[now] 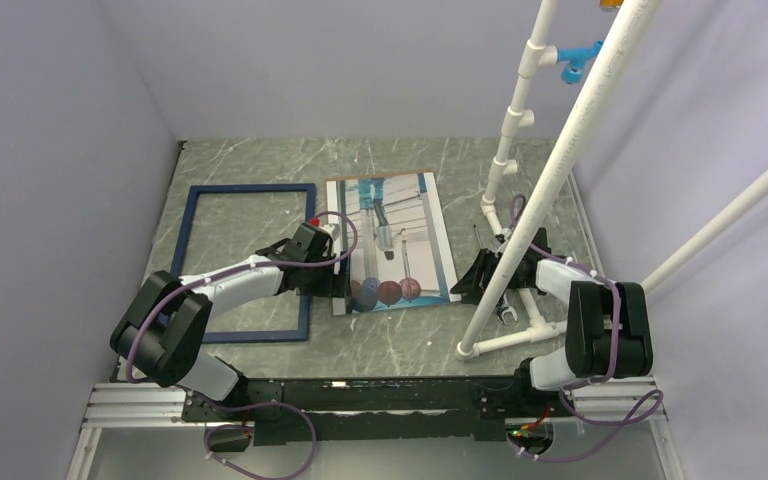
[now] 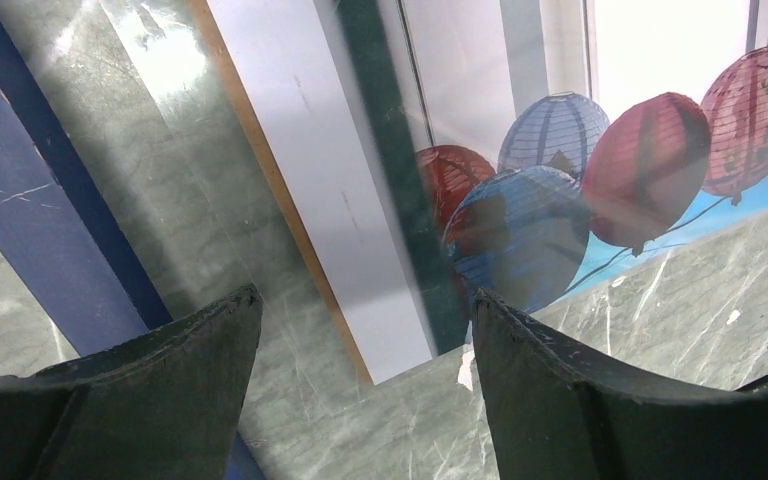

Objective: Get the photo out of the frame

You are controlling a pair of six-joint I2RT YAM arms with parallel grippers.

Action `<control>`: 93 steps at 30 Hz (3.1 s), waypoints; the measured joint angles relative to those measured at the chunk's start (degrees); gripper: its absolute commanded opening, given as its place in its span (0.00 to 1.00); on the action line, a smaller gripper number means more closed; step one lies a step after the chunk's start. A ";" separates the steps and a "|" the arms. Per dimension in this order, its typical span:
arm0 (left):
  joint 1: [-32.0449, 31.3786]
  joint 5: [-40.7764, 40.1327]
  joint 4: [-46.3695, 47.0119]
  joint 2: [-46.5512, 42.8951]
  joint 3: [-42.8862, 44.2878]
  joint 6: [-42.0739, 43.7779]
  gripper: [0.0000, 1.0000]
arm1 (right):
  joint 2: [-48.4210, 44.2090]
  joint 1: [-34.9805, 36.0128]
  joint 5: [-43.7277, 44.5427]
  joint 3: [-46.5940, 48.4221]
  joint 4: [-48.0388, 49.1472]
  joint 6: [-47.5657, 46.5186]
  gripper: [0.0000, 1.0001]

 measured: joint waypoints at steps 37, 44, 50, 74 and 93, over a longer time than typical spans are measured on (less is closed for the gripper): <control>-0.20 -0.68 -0.04 -0.04 -0.02 0.17 0.81 | 2.58 -0.07 -2.34 -1.84 3.45 0.85 0.52; -0.26 -0.87 -0.04 -0.04 -0.02 0.17 0.81 | 2.93 -0.07 -4.50 -1.81 5.66 3.21 0.52; -0.26 -0.90 -0.07 -0.04 -0.02 0.20 0.81 | 0.37 -0.09 -4.63 -1.75 4.42 3.26 0.52; -0.26 -1.18 -0.13 -0.17 -0.09 0.20 0.81 | 8.72 -0.33 -7.13 -1.27 19.89 9.29 0.15; -0.26 -1.53 -0.13 -1.07 -0.92 0.44 0.81 | 10.67 -3.28 -13.20 -3.48 34.07 17.64 0.16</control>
